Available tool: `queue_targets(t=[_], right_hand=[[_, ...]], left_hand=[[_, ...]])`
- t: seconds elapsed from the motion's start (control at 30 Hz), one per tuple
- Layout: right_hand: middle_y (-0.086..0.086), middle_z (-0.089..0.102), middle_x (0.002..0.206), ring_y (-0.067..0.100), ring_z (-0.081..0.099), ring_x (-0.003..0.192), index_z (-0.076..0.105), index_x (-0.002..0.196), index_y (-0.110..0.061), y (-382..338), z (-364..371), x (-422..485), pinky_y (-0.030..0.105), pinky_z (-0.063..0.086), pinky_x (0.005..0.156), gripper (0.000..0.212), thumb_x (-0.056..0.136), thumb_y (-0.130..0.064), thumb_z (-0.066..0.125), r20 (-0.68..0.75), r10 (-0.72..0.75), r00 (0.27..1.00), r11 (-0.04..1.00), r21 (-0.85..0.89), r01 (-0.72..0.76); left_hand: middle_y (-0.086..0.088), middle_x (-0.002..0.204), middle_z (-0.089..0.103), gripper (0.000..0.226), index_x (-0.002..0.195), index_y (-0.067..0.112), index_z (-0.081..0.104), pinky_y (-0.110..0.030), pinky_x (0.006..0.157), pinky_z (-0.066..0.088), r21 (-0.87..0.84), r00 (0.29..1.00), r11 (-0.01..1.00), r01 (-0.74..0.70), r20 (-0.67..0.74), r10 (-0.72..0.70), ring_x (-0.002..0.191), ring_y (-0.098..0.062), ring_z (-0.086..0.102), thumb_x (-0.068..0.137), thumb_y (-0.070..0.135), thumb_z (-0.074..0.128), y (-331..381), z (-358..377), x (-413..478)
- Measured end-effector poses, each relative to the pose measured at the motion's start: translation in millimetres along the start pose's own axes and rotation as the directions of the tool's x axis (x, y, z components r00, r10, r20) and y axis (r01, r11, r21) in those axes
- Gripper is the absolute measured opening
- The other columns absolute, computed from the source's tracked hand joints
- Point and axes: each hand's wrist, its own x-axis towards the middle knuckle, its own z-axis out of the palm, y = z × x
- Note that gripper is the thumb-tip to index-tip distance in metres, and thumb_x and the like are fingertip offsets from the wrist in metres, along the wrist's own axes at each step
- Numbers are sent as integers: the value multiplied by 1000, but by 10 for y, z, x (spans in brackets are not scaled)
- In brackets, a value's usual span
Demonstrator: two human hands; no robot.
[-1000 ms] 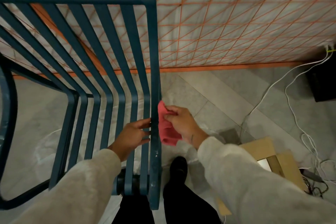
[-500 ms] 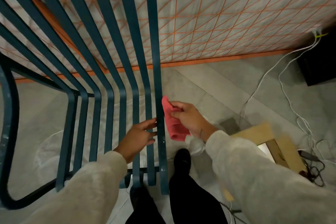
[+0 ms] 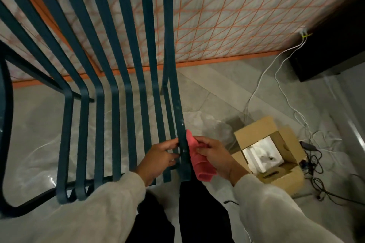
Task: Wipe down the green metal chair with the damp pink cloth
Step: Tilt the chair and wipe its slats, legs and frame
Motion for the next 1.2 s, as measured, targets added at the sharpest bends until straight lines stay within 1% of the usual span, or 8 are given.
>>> queue_targets(t=[0.23, 0.43, 0.53, 0.73, 0.83, 1.03, 1.1, 1.2], right_hand=[[-11, 69, 101, 16, 63, 100, 69, 94, -45, 388, 115, -284, 27, 49, 87, 44, 92, -3, 56, -58, -39, 998, 999, 23, 40], [-10, 70, 102, 12, 63, 98, 69, 107, -33, 534, 93, -232, 21, 48, 88, 36, 90, -3, 59, -55, -95, 994, 995, 28, 96], [-10, 69, 107, 13, 63, 102, 68, 114, -32, 574, 97, -167, 24, 48, 88, 32, 92, -11, 61, -41, -82, 996, 995, 50, 85], [-13, 61, 114, 10, 58, 103, 63, 118, -37, 273, 75, 73, 24, 45, 88, 34, 92, -15, 62, -79, -168, 983, 981, 84, 174], [-18, 60, 111, 7, 57, 101, 64, 117, -36, 325, 88, 34, 22, 45, 88, 33, 91, -16, 64, -89, -170, 981, 978, 106, 179], [-10, 68, 110, 14, 62, 105, 69, 113, -27, 720, 3, -192, 30, 47, 99, 32, 87, -8, 67, -17, -120, 993, 992, 26, 120], [-14, 67, 106, 15, 61, 102, 68, 109, -31, 699, -79, -185, 24, 47, 90, 33, 88, -7, 65, -34, -125, 992, 992, 1, 126], [-7, 61, 120, 17, 57, 106, 64, 118, -35, 531, -227, -76, 25, 47, 85, 36, 91, -13, 63, -106, -159, 982, 986, 40, 164]], left_hand=[[0, 118, 61, 59, 139, 20, 46, -17, 74, 56, -75, 999, 996, -43, 2, 43, 94, -10, 67, 92, -16, 44, -315, 116, -154], [-3, 111, 66, 53, 135, 19, 51, -19, 75, 57, -153, 997, 987, -54, -66, 45, 94, -16, 69, 92, -12, 47, -466, 186, -94], [-8, 114, 69, 43, 130, 15, 59, -27, 84, 57, -126, 994, 990, -65, -93, 53, 98, -20, 71, 94, -6, 50, -499, 179, -47], [-5, 103, 72, 20, 104, 21, 68, -24, 77, 59, -131, 985, 988, -86, -157, 65, 93, -18, 72, 90, 7, 65, -442, 176, -3], [-3, 106, 71, 21, 109, 19, 66, -28, 82, 59, -141, 981, 987, -73, -191, 45, 94, -17, 72, 90, 11, 66, -493, 217, 25], [-5, 109, 73, 25, 118, 13, 66, -29, 86, 58, -238, 984, 971, -38, -176, -5, 101, -18, 71, 96, 9, 54, -500, 273, 37], [-5, 112, 72, 26, 119, 14, 65, -35, 91, 56, -240, 983, 970, -34, -185, -11, 103, -21, 70, 97, 10, 52, -482, 284, 57], [-4, 114, 70, 27, 117, 23, 63, -34, 91, 56, -252, 976, 966, -60, -218, 4, 104, -21, 69, 99, 9, 48, -407, 297, 88]])
